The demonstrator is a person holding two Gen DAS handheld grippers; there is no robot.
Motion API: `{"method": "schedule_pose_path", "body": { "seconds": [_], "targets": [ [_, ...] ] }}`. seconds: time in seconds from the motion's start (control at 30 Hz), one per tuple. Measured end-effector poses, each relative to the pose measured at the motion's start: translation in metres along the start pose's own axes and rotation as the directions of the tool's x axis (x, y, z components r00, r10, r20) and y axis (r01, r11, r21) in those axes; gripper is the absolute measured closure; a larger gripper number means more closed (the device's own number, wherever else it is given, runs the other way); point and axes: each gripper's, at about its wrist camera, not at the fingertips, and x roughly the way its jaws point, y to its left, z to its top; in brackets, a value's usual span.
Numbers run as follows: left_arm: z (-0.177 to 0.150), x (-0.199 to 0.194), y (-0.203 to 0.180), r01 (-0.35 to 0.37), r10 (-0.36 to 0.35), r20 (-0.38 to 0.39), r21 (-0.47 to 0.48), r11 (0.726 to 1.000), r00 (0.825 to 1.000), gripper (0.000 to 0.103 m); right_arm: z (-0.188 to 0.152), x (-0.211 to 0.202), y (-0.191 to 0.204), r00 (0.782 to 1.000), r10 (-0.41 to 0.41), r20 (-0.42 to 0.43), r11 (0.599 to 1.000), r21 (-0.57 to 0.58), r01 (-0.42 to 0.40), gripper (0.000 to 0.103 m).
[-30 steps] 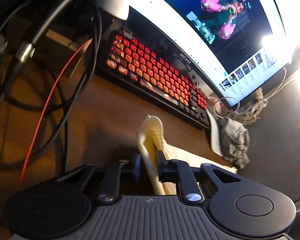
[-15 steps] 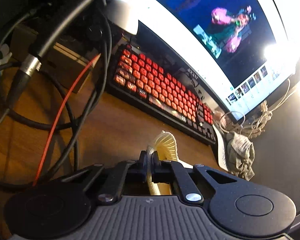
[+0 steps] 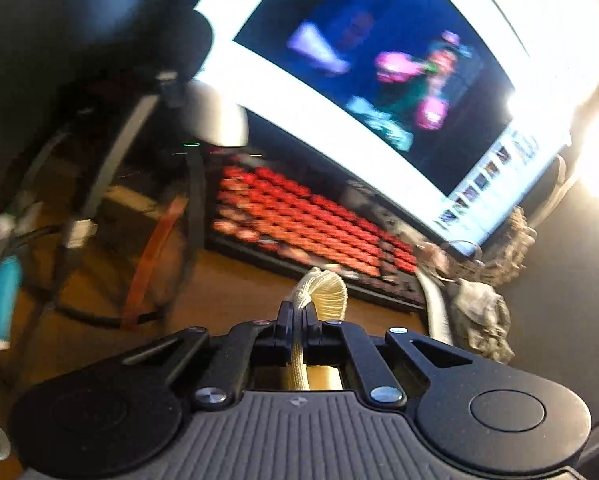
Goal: Fold clothes
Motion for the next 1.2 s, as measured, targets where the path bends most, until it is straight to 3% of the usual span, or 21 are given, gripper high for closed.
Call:
{"method": "schedule_pose_path", "body": {
  "seconds": [0.13,0.43,0.63,0.73,0.9,1.03,1.2],
  "targets": [
    [-0.005,0.025,-0.036,0.058,-0.056,-0.038,0.033,0.998,0.998,0.099,-0.003,-0.034,-0.026,0.999,-0.004,0.037,0.992,0.123,-0.001,0.097],
    [-0.020,0.079,-0.106,0.103,-0.089,-0.125,0.111,0.988,0.988,0.099,-0.026,-0.105,-0.071,0.982,-0.157,0.104,0.953,0.276,0.123,0.098],
    [-0.034,0.107,-0.117,0.100,-0.078,-0.188,0.111,0.989,0.979,0.099,-0.042,-0.123,-0.094,0.973,-0.213,0.091,0.919,0.356,0.168,0.098],
    [-0.038,0.112,-0.121,0.149,-0.118,-0.223,0.127,0.981,0.968,0.092,-0.048,-0.126,-0.101,0.970,-0.226,0.085,0.911,0.371,0.180,0.098],
    [-0.038,0.094,-0.128,0.269,-0.217,-0.255,0.192,0.944,0.942,0.072,-0.059,-0.117,-0.110,0.968,-0.252,0.014,0.894,0.385,0.228,0.098],
    [-0.039,0.063,-0.122,0.296,-0.240,-0.239,0.240,0.924,0.941,0.071,-0.064,-0.118,-0.110,0.964,-0.265,-0.005,0.887,0.390,0.246,0.101],
    [-0.057,0.034,-0.102,0.240,-0.169,-0.221,0.352,0.905,0.961,0.074,-0.066,-0.126,-0.108,0.958,-0.288,-0.019,0.885,0.377,0.273,0.103]
  ]
}}
